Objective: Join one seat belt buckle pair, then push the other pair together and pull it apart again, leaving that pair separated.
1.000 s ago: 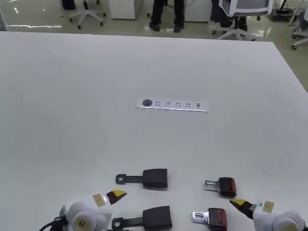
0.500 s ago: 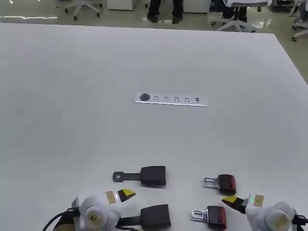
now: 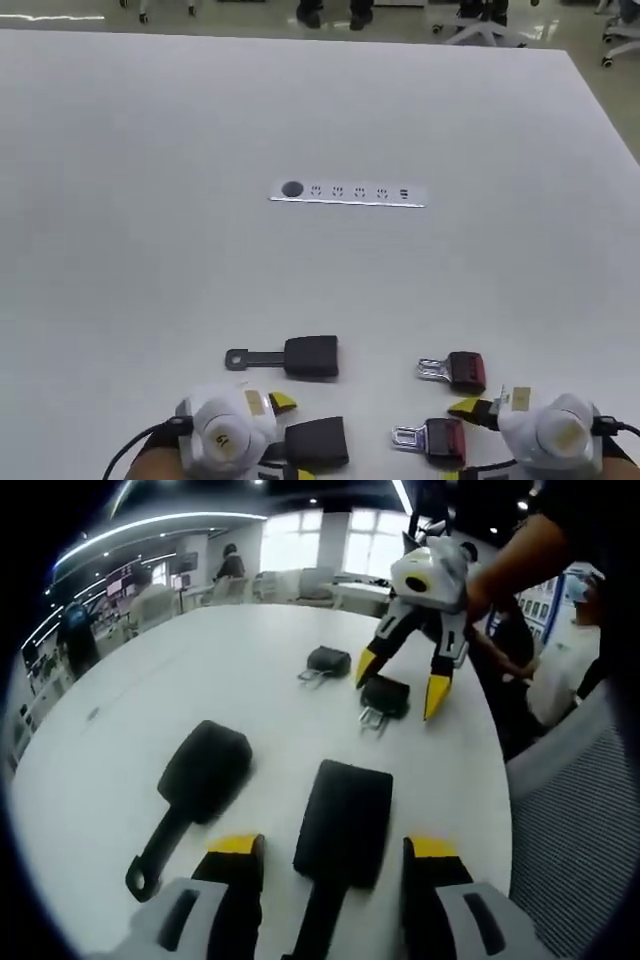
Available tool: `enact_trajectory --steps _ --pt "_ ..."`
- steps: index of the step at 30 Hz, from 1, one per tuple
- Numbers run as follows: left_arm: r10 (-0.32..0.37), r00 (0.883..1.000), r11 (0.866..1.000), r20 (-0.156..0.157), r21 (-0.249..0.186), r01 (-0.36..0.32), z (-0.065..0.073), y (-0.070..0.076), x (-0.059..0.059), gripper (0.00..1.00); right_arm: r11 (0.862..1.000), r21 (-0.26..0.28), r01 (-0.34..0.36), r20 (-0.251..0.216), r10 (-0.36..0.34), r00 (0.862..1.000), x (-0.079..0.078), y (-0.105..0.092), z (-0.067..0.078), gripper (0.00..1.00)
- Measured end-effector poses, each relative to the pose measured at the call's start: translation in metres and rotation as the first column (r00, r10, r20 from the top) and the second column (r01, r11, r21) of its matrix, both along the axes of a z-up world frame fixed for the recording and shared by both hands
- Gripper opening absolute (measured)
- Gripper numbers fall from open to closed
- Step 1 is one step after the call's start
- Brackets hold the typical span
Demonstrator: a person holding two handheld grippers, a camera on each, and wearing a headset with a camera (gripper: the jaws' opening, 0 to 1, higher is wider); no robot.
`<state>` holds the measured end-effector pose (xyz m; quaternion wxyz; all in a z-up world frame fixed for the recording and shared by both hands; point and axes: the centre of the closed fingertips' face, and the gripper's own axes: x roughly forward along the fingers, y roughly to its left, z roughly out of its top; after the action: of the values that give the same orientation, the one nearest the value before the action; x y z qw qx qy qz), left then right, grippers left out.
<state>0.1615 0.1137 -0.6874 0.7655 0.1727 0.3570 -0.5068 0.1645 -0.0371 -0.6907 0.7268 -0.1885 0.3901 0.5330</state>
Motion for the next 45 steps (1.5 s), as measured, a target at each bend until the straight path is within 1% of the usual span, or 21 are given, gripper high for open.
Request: enact_trajectory --steps 1,2,4,6,7,8,9,11,12,13,14,15,17,23,25,27,28,30,33,38,45 --pt "-0.010 1.000 1.000 0.001 0.012 0.010 -0.003 0.001 0.000 0.57 1.000 0.007 -0.018 0.021 0.018 1.000 0.002 0.002 0.002 0.53" --pt "-0.010 1.000 1.000 0.003 0.020 0.010 -0.002 0.002 -0.001 0.56 1.000 -0.002 -0.015 0.013 0.015 1.000 0.001 0.001 0.001 0.52" --pt "-0.032 0.999 0.999 0.021 0.016 0.032 0.001 -0.002 0.002 0.54 1.000 -0.002 -0.021 0.013 0.021 1.000 0.000 0.003 0.000 0.51" --pt "-0.052 0.998 0.998 0.041 0.033 0.051 0.001 -0.002 0.006 0.51 1.000 -0.002 -0.030 0.017 0.030 0.999 0.002 0.002 -0.002 0.47" --pt "-0.067 0.997 0.997 0.048 0.039 0.065 0.001 -0.002 0.006 0.49 0.999 -0.003 -0.036 0.019 0.036 0.999 0.001 0.002 -0.001 0.46" --pt "-0.079 0.996 0.996 0.052 0.046 0.077 0.001 -0.002 0.006 0.46 0.999 -0.007 -0.042 0.022 0.042 0.999 0.001 0.002 -0.001 0.44" --pt "-0.120 0.992 0.992 0.040 0.043 0.119 0.001 -0.005 0.001 0.44 0.999 -0.009 -0.046 0.025 0.047 0.999 0.002 0.002 -0.002 0.43" --pt "-0.178 0.983 0.983 0.040 0.045 0.177 0.001 -0.007 -0.003 0.37 0.997 -0.024 -0.076 0.046 0.077 0.996 0.005 -0.001 -0.005 0.40" --pt "-0.197 0.979 0.980 0.047 0.050 0.195 0.000 -0.007 -0.004 0.35 0.994 -0.047 -0.103 0.071 0.106 0.992 0.007 -0.003 -0.007 0.36" --pt "-0.206 0.976 0.977 0.067 0.063 0.202 0.000 -0.007 -0.002 0.35 0.989 -0.053 -0.134 0.090 0.139 0.986 0.007 -0.002 -0.004 0.35" --pt "-0.200 0.979 0.979 0.045 0.058 0.197 0.000 -0.008 -0.003 0.35 0.987 -0.054 -0.151 0.091 0.155 0.984 0.006 -0.001 -0.004 0.34" --pt "-0.222 0.974 0.974 0.050 0.063 0.219 -0.001 -0.008 -0.004 0.35 0.987 -0.054 -0.154 0.085 0.159 0.984 0.004 0.001 -0.001 0.34" --pt "-0.237 0.970 0.970 0.049 0.064 0.234 -0.001 -0.009 -0.004 0.35 0.983 -0.064 -0.170 0.082 0.175 0.981 0.003 0.005 0.004 0.34" --pt "-0.308 0.951 0.948 0.031 0.091 0.304 -0.005 -0.008 -0.002 0.34 0.980 -0.077 -0.185 0.075 0.191 0.979 0.003 0.006 0.008 0.33" --pt "-0.340 0.940 0.936 0.026 0.103 0.335 -0.005 -0.009 -0.001 0.34 0.975 -0.092 -0.202 0.069 0.208 0.976 0.001 0.005 0.008 0.33" --pt "-0.344 0.939 0.934 0.019 0.110 0.340 -0.005 -0.010 -0.001 0.34 0.976 -0.095 -0.198 0.065 0.205 0.977 0.001 0.004 0.008 0.33" --pt "-0.356 0.934 0.929 0.020 0.114 0.352 -0.004 -0.009 -0.001 0.34 0.976 -0.096 -0.197 0.065 0.203 0.977 0.000 0.004 0.007 0.33" --pt "-0.365 0.931 0.925 0.015 0.120 0.361 -0.004 -0.009 -0.001 0.34 0.973 -0.100 -0.208 0.061 0.215 0.975 -0.002 0.004 0.007 0.33" --pt "-0.367 0.930 0.924 0.008 0.123 0.363 -0.004 -0.009 0.000 0.34 0.974 -0.100 -0.204 0.056 0.210 0.976 -0.002 0.003 0.007 0.33" --pt "-0.358 0.934 0.926 0.000 0.128 0.355 -0.003 -0.009 0.000 0.34 0.975 -0.110 -0.191 0.051 0.197 0.979 -0.004 0.003 0.005 0.33" --pt "-0.355 0.935 0.926 -0.005 0.137 0.353 -0.003 -0.008 0.000 0.34 0.978 -0.116 -0.173 0.048 0.179 0.983 -0.001 0.004 -0.001 0.33"
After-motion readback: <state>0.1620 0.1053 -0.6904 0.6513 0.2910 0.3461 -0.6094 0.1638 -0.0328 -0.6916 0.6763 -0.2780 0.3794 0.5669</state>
